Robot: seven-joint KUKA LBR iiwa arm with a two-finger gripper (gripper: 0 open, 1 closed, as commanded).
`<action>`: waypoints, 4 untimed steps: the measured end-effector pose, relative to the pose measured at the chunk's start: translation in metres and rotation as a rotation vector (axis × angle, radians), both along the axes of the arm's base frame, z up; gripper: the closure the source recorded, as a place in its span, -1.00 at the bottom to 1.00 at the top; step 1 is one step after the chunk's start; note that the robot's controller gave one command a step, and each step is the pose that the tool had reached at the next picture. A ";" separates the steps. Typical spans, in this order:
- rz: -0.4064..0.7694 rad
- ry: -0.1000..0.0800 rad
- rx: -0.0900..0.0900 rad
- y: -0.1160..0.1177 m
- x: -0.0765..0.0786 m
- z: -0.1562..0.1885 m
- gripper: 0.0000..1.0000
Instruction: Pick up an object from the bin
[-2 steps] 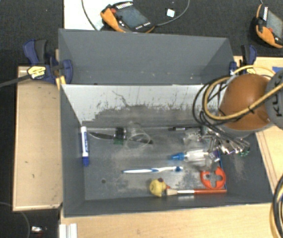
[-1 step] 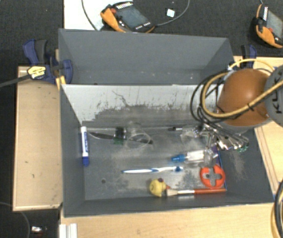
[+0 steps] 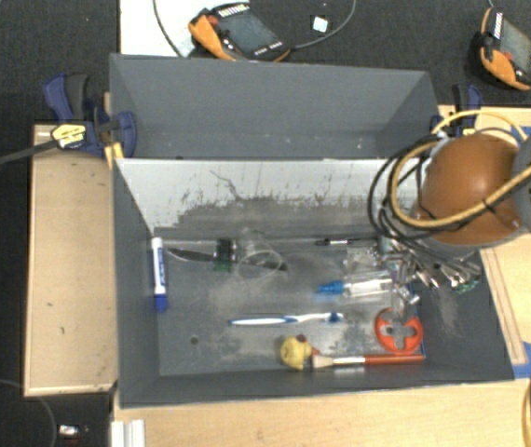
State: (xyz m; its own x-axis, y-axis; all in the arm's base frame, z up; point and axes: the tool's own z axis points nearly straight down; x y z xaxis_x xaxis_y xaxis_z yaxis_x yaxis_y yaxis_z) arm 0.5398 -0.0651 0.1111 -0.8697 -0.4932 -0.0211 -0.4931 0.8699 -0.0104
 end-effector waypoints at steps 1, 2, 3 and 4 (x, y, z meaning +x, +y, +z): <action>0.125 -0.003 -0.002 -0.017 0.021 -0.039 1.00; 0.125 -0.002 -0.002 -0.017 0.021 -0.039 1.00; 0.200 -0.014 -0.006 -0.020 0.030 0.073 1.00; 0.211 0.002 -0.001 -0.002 0.033 0.135 1.00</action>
Offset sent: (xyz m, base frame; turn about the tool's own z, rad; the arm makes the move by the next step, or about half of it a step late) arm 0.0000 0.0000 0.0000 0.0000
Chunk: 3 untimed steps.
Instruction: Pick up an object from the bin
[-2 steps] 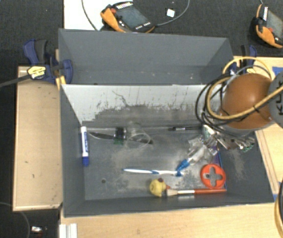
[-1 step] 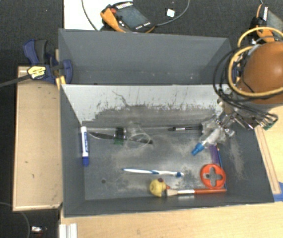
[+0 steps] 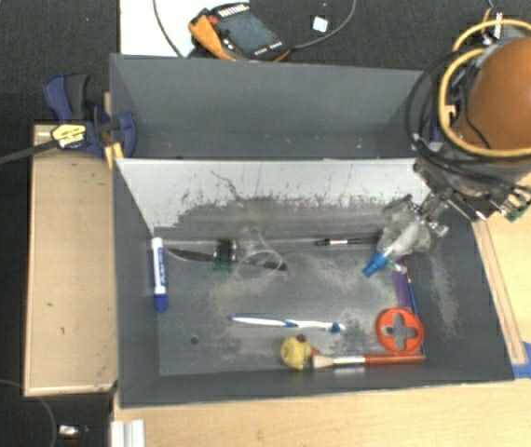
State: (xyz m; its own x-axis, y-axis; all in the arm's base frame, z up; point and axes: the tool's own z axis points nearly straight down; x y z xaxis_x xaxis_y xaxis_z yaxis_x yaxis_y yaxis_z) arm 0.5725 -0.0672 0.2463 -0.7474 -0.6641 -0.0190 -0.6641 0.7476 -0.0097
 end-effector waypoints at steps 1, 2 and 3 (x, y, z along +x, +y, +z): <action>0.018 -0.012 -0.002 -0.001 0.000 -0.022 1.00; 0.014 -0.014 -0.002 -0.050 -0.029 0.080 1.00; 0.083 -0.007 0.001 0.023 0.003 -0.048 1.00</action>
Offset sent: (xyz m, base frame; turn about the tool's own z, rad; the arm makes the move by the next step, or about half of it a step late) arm -0.0311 -0.0522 0.0793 -0.0157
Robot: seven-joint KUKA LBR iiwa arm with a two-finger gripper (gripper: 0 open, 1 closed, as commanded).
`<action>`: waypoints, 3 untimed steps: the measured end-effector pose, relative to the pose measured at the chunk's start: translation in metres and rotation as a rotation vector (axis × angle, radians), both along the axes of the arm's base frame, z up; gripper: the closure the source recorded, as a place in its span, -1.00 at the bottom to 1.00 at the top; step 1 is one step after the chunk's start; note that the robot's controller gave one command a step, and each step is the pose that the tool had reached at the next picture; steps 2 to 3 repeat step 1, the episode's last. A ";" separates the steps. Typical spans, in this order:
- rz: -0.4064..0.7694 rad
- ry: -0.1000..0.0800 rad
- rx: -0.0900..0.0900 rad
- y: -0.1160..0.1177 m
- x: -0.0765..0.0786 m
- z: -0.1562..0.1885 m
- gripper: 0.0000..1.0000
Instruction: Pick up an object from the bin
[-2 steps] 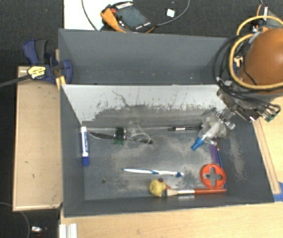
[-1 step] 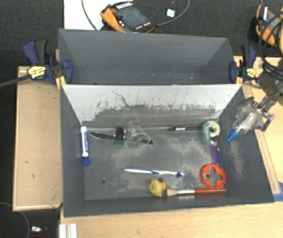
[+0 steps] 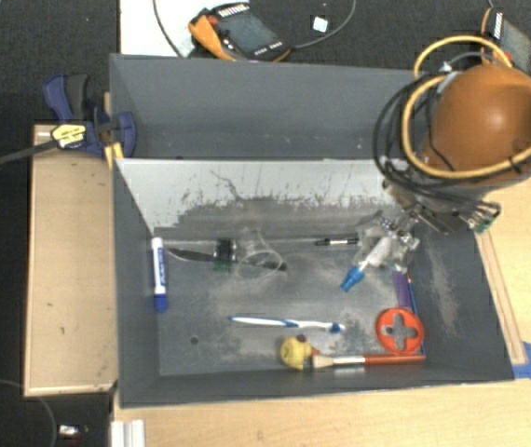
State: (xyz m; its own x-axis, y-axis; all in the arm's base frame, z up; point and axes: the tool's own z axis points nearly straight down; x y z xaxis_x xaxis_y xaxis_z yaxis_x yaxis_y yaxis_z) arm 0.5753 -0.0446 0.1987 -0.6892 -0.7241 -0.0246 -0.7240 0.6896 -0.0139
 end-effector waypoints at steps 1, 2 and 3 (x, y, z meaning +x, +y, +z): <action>0.045 -0.026 -0.012 -0.044 0.007 0.095 1.00; 0.045 -0.026 -0.012 -0.044 0.007 0.095 1.00; 0.045 -0.026 -0.012 -0.044 0.007 0.095 1.00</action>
Offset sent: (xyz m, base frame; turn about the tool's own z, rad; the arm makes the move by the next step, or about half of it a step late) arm -0.0007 -0.0083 0.0737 0.0872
